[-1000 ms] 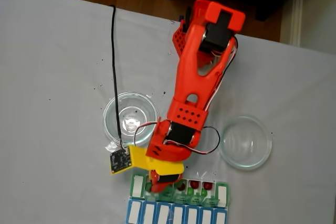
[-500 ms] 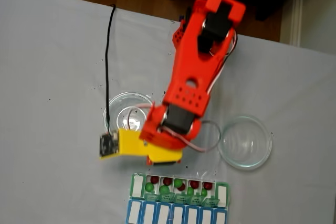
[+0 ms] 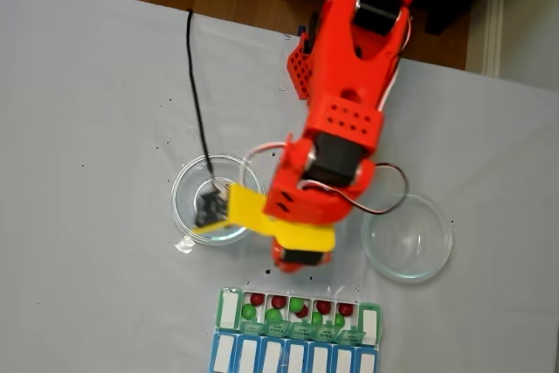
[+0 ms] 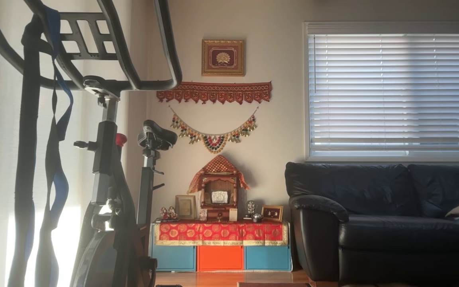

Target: Sort medicines into box.

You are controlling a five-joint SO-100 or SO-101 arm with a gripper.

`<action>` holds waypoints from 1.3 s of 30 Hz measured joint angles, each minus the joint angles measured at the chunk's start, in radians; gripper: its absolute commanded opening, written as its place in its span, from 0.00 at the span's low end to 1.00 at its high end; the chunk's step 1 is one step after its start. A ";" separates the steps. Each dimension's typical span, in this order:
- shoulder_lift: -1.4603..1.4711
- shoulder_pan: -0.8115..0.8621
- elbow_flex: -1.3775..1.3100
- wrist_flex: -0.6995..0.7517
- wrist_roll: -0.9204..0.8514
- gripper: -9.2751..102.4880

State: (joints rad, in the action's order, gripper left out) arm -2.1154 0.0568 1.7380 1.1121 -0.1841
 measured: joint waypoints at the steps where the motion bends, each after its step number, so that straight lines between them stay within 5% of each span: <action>1: 0.000 -0.021 -0.002 -0.011 0.012 0.09; 20: 0.204 -0.239 -0.012 -0.405 0.212 0.09; 39: 0.407 -0.281 -0.207 -0.431 0.298 0.09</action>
State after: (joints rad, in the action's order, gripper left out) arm -1.7089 -0.2240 1.5309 0.6811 0.1135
